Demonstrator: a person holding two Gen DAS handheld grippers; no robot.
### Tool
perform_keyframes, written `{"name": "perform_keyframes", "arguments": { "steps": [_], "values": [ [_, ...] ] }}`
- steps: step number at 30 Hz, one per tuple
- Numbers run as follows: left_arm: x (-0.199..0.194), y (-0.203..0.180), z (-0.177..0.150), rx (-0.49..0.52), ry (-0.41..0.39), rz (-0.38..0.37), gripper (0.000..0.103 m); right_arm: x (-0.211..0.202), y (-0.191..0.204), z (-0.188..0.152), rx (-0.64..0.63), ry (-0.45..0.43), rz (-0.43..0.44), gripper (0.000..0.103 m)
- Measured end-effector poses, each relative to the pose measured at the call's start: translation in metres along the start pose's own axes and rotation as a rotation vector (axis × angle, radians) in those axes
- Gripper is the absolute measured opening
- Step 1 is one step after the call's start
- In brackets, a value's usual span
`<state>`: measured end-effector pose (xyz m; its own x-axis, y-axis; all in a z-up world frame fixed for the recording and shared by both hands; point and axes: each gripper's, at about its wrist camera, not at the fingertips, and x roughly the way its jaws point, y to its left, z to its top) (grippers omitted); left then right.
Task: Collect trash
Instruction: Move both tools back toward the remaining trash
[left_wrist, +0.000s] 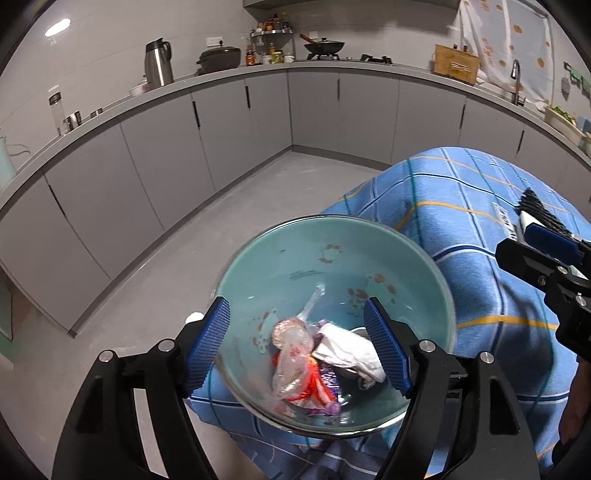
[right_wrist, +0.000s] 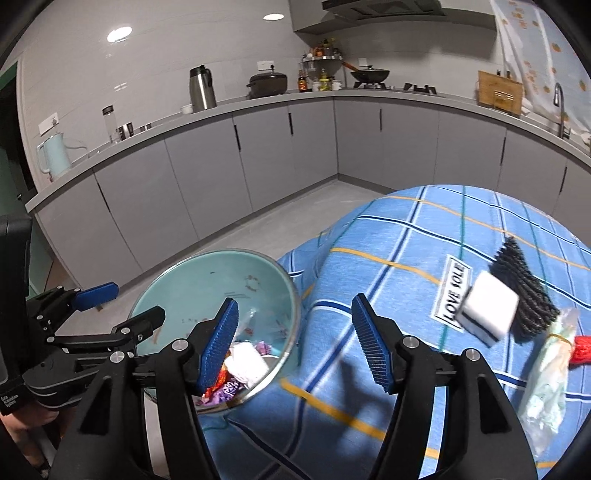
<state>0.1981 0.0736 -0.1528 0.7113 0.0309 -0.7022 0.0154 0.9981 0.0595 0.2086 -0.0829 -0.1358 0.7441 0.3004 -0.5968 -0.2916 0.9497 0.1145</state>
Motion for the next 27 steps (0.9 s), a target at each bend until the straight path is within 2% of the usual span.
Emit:
{"name": "perform_keyframes", "arguments": {
  "steps": [6, 10, 18, 21, 27],
  "values": [
    [-0.006, -0.021, 0.004, 0.032, -0.015, -0.035, 0.079, -0.023, -0.017, -0.001, 0.022, -0.027, -0.050, 0.065],
    [-0.009, -0.039, 0.009, 0.059, -0.023, -0.063, 0.080, -0.041, -0.034, -0.003, 0.042, -0.057, -0.115, 0.067],
    [-0.016, -0.083, 0.020, 0.127, -0.061, -0.123, 0.087, -0.068, -0.080, -0.012, 0.124, -0.085, -0.208, 0.068],
    [-0.016, -0.101, 0.024, 0.148, -0.073, -0.146, 0.089, -0.079, -0.099, -0.019, 0.161, -0.091, -0.270, 0.071],
    [-0.014, -0.132, 0.031, 0.194, -0.087, -0.178, 0.092, -0.087, -0.137, -0.033, 0.264, -0.064, -0.411, 0.072]
  ]
}}
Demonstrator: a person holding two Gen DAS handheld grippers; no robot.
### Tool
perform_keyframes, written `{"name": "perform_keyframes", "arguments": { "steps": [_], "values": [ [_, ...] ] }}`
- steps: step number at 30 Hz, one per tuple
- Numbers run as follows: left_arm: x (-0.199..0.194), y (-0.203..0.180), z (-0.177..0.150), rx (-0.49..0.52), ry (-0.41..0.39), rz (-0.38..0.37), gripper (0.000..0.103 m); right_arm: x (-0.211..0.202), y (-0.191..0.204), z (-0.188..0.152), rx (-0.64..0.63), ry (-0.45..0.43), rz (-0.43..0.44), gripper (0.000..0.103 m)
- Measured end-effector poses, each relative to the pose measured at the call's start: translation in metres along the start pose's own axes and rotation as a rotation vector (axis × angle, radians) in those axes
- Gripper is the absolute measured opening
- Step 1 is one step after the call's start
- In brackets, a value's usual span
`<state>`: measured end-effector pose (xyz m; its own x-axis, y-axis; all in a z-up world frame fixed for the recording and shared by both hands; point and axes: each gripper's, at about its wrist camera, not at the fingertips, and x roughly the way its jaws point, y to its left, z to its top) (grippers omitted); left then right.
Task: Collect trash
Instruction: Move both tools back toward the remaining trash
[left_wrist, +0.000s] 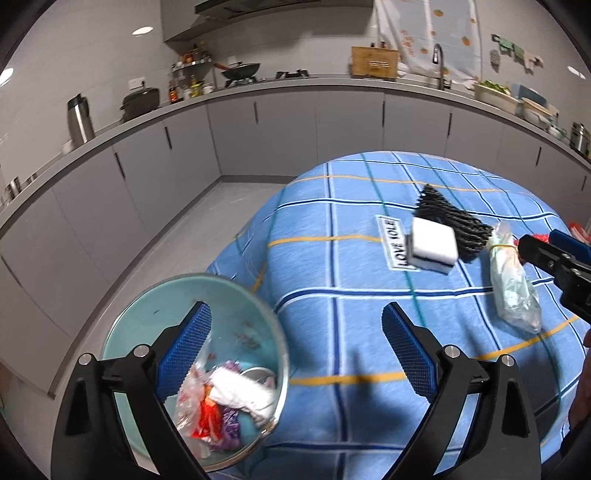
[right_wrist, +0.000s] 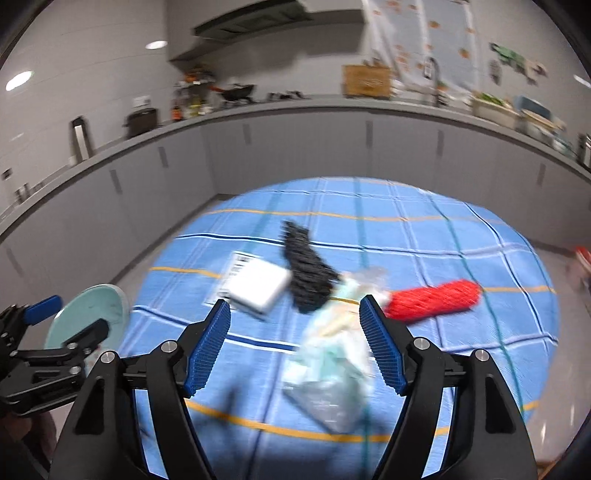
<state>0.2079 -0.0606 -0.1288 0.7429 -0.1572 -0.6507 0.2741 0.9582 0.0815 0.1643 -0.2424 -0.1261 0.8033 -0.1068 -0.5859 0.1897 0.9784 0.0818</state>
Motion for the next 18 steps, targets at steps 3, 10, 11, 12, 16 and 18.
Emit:
{"name": "perform_keyframes", "arguments": {
  "steps": [3, 10, 11, 12, 16, 18],
  "values": [
    [0.008, -0.008, 0.005, 0.015, -0.002, 0.005, 0.093, 0.008, -0.012, -0.002, 0.036, 0.021, -0.035, 0.072],
    [0.029, -0.013, 0.011, 0.025, 0.016, 0.006, 0.094, 0.025, -0.020, -0.006, 0.070, 0.064, -0.069, 0.072],
    [0.030, -0.015, 0.012, 0.028, 0.017, 0.006, 0.094, 0.028, -0.022, -0.007, 0.076, 0.073, -0.070, 0.072],
    [0.032, -0.016, 0.013, 0.030, 0.018, 0.006, 0.094, 0.030, -0.022, -0.008, 0.080, 0.080, -0.069, 0.072],
    [0.036, -0.019, 0.017, 0.032, 0.016, -0.003, 0.095, 0.039, -0.025, -0.011, 0.096, 0.116, -0.059, 0.071],
    [0.036, -0.020, 0.018, 0.032, 0.017, -0.008, 0.095, 0.043, -0.025, -0.012, 0.101, 0.129, -0.046, 0.070]
  ]
}}
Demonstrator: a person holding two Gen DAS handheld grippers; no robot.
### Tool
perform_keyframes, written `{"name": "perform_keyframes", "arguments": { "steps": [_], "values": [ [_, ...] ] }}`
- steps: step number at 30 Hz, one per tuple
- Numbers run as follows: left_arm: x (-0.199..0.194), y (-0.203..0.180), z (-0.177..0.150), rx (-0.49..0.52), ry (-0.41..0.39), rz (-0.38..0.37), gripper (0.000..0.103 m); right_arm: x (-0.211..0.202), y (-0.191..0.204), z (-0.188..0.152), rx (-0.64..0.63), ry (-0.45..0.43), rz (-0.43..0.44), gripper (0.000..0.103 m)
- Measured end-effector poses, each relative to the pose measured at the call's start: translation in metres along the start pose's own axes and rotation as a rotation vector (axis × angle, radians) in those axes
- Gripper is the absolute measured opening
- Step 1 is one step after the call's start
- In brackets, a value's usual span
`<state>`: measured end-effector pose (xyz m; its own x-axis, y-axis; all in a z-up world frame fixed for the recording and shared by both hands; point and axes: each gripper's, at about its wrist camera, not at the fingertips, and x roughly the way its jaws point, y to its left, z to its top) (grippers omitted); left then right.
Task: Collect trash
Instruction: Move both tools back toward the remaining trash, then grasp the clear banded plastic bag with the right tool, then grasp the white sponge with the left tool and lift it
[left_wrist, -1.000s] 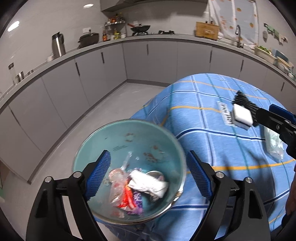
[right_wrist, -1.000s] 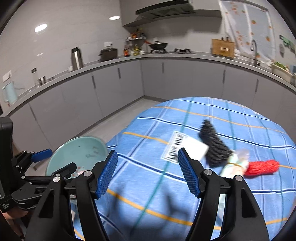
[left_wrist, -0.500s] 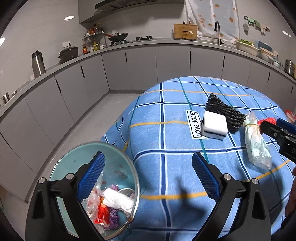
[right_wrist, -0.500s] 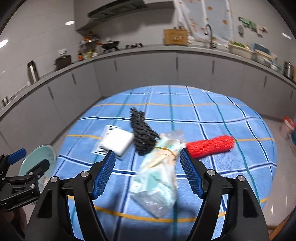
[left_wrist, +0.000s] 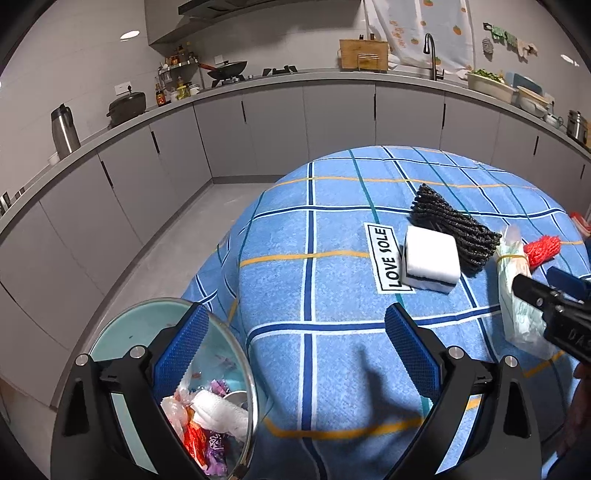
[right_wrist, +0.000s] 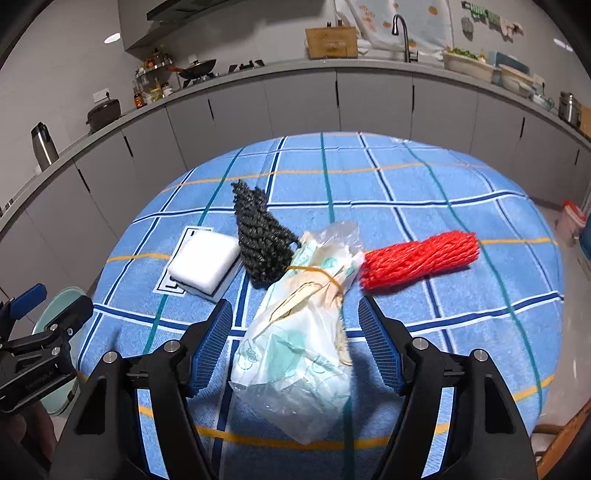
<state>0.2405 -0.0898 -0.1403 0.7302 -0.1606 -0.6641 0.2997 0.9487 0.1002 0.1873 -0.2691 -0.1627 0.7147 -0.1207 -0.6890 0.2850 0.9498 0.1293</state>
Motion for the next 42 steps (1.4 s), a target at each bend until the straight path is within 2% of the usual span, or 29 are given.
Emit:
{"name": "perform_keyframes", "arguments": {
  "steps": [7, 10, 16, 20, 24, 28, 38, 41, 42],
  "values": [
    [0.003, -0.007, 0.000, 0.002, 0.009, -0.020, 0.095, 0.013, 0.005, -0.005, -0.021, 0.061, 0.032, 0.037],
    [0.004, -0.010, 0.001, 0.003, 0.012, -0.028, 0.095, 0.008, 0.009, -0.007, -0.038, 0.058, 0.052, 0.028],
    [0.006, -0.019, 0.005, 0.013, 0.012, -0.040, 0.095, -0.017, 0.013, -0.004, -0.054, -0.012, 0.078, 0.027],
    [0.009, -0.028, 0.010, 0.020, 0.015, -0.054, 0.095, -0.035, 0.010, 0.003, -0.057, -0.081, 0.064, 0.027],
    [0.014, -0.042, 0.018, 0.042, 0.012, -0.079, 0.095, -0.039, -0.001, 0.008, -0.035, -0.113, 0.044, 0.027],
    [0.026, -0.063, 0.029, 0.074, 0.027, -0.125, 0.095, -0.040, -0.013, 0.009, -0.011, -0.124, 0.028, 0.027],
    [0.069, -0.096, 0.037, 0.112, 0.103, -0.171, 0.095, -0.037, -0.029, 0.012, -0.005, -0.151, 0.014, 0.028],
    [0.076, -0.098, 0.036, 0.107, 0.124, -0.177, 0.093, -0.030, -0.030, 0.011, -0.007, -0.136, 0.017, 0.028],
    [0.078, -0.098, 0.035, 0.106, 0.133, -0.184, 0.087, -0.027, -0.029, 0.010, -0.006, -0.129, 0.017, 0.028]
  ]
}}
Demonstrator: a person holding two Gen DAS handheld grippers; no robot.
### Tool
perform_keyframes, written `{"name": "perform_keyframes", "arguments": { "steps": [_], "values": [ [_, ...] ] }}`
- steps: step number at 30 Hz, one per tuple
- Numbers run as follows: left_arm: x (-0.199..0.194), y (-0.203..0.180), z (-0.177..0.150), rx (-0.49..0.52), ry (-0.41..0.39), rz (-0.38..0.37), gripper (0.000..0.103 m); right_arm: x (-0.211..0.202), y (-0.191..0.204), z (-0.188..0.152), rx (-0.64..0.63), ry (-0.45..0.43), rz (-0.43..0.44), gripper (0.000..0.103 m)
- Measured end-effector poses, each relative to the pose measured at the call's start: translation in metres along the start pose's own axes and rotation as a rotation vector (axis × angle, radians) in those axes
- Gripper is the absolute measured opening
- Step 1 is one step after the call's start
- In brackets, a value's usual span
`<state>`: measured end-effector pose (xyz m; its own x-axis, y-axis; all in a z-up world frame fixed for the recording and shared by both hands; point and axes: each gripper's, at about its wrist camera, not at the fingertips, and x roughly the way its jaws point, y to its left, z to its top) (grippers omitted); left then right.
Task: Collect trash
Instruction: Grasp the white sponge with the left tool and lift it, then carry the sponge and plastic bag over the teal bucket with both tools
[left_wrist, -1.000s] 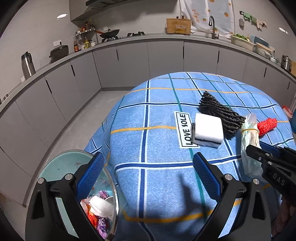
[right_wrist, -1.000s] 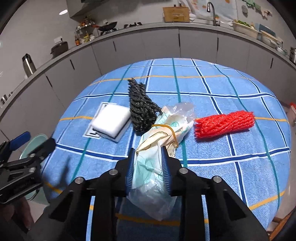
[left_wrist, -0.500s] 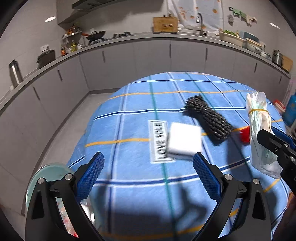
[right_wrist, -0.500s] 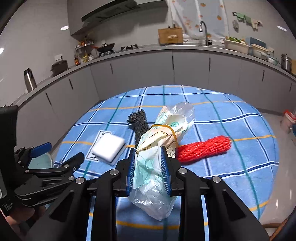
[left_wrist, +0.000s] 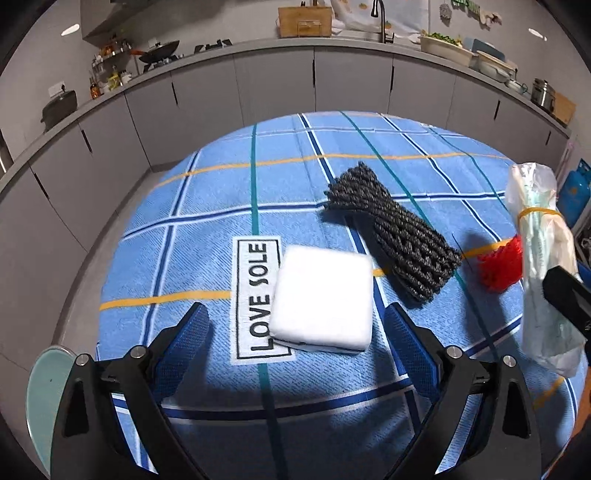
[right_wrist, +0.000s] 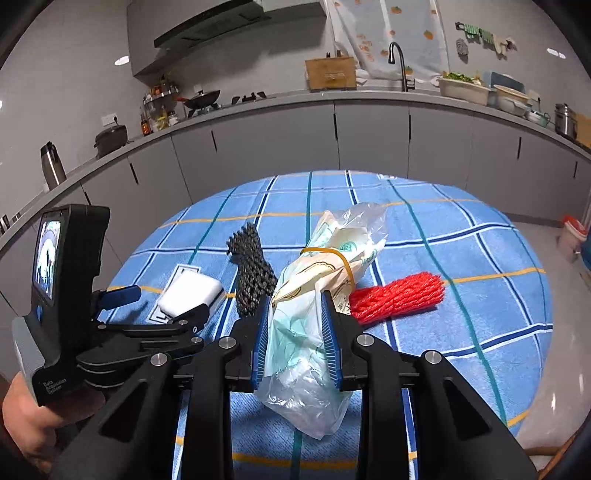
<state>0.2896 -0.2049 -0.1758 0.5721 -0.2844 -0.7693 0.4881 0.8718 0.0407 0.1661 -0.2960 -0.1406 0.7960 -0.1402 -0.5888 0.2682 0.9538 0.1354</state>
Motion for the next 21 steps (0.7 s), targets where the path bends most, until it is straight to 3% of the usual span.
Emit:
{"name": "perform_keyframes", "arguments": {
  "steps": [6, 13, 21],
  "values": [
    [0.007, -0.003, -0.002, 0.016, 0.031, -0.058, 0.052, 0.018, 0.001, -0.005, -0.001, 0.043, -0.001, 0.028],
    [-0.006, 0.000, -0.008, 0.002, 0.009, -0.068, 0.051, 0.013, 0.000, -0.005, -0.002, 0.037, 0.007, 0.028],
    [-0.043, 0.013, -0.019, -0.020, -0.052, -0.029, 0.051, -0.003, 0.009, -0.006, -0.024, 0.006, 0.032, 0.028]
  ]
}}
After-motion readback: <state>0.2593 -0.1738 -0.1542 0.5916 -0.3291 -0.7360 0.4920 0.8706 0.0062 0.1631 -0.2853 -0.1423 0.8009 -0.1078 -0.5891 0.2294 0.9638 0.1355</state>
